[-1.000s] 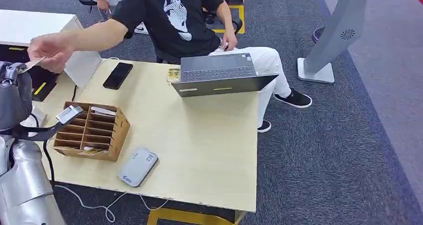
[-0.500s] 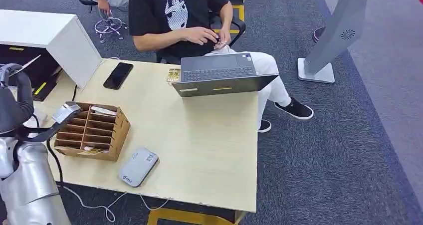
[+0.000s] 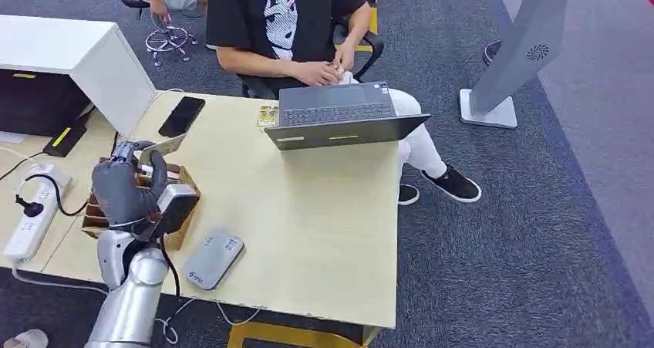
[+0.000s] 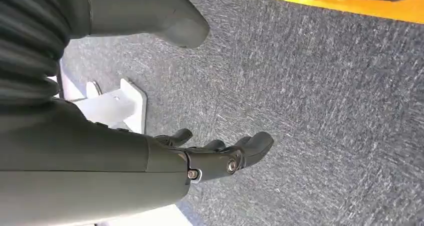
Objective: Pass the card to the sensor for recognition and then transmit it.
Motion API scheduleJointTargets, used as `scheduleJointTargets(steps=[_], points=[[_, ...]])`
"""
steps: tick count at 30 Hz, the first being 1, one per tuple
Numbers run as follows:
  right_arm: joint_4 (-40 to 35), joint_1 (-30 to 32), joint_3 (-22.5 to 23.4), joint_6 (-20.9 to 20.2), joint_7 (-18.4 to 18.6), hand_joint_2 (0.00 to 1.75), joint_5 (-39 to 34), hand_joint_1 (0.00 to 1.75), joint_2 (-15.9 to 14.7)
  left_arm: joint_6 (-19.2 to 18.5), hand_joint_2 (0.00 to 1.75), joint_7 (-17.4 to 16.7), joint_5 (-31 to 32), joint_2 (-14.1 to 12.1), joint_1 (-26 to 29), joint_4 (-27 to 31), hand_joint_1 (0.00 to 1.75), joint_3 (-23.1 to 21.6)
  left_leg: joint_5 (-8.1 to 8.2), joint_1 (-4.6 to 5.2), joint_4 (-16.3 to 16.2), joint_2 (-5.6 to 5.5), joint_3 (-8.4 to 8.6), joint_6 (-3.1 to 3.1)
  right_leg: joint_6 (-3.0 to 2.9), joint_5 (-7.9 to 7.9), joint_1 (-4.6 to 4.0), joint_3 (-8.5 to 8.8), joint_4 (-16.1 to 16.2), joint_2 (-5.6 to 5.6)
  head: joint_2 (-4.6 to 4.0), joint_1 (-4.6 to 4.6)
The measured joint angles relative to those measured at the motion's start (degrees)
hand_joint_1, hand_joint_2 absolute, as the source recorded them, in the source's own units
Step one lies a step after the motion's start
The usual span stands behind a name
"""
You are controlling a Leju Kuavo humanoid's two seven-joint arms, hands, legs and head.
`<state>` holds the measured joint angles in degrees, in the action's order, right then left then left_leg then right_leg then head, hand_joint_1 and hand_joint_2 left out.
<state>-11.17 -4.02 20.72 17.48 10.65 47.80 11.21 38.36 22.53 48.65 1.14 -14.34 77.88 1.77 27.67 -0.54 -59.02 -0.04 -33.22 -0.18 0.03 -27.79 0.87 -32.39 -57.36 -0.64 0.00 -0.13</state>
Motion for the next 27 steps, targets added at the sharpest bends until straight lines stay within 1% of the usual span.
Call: scheduleJointTargets(steps=[5,8,15,17,20,22,24,27], points=[[0.02,0.39,0.72,0.07,-0.09,1.75,-0.02,0.00,0.00,-0.06,1.75,-0.44,-0.22,-1.46,2.45,0.00,1.75,-4.72,0.00,-0.01,0.01,0.02,0.00,0.00,-0.01,0.00,-0.01,0.00,0.00,-0.01,0.00,0.02],[0.04,0.44,0.87,0.04,-0.09,1.75,0.02,0.00,0.00,-0.20,1.75,-0.94,-0.04,-2.40,3.49,0.20,1.75,-6.57,0.00,-0.01,0.01,0.01,0.00,0.00,0.00,0.00,-0.02,0.00,0.00,0.01,0.00,0.00],[0.07,0.45,0.92,0.04,-0.07,1.75,0.00,0.00,0.00,-0.81,1.75,-1.55,0.09,-3.54,4.43,0.63,1.75,-8.21,0.00,0.00,0.01,0.01,0.00,0.00,0.00,0.00,-0.02,0.02,0.00,0.01,0.00,0.02],[0.07,0.47,1.05,0.04,-0.07,1.75,-0.09,0.00,0.00,-2.74,1.75,-3.04,0.22,-4.17,4.85,1.18,1.75,-8.63,0.00,0.00,0.01,0.01,0.00,0.00,0.00,0.00,-0.02,0.01,0.00,0.00,0.00,0.02],[0.07,0.51,1.66,0.11,-0.05,1.75,-1.07,0.00,0.00,-8.18,1.75,-6.10,-0.39,-5.49,5.90,2.91,1.75,-9.66,0.00,-0.01,0.01,0.01,0.00,0.00,0.00,0.00,-0.02,0.01,0.00,0.00,-0.02,0.02],[0.07,0.60,2.23,0.13,-0.05,1.75,-1.58,0.00,0.00,-10.82,1.75,-7.48,-0.44,-6.49,7.05,4.79,1.75,-10.38,0.00,-0.01,0.01,0.02,0.00,0.00,0.00,-0.01,-0.02,0.01,0.00,-0.01,0.00,0.02],[0.07,0.71,2.73,0.04,-0.07,1.75,-2.03,0.00,0.00,-12.09,1.75,-8.53,0.20,-7.34,8.47,6.45,1.75,-11.10,0.00,-0.01,0.01,0.02,0.00,0.00,0.00,-0.02,-0.02,0.01,0.00,0.00,0.00,0.02],[0.07,0.79,3.43,-0.13,-0.07,1.75,-2.01,0.00,0.00,-12.72,1.75,-9.68,0.57,-7.98,10.39,8.22,1.75,-11.93,0.01,-0.01,0.01,0.02,-0.01,0.00,0.01,-0.03,-0.02,0.00,0.00,0.00,0.00,0.00]])
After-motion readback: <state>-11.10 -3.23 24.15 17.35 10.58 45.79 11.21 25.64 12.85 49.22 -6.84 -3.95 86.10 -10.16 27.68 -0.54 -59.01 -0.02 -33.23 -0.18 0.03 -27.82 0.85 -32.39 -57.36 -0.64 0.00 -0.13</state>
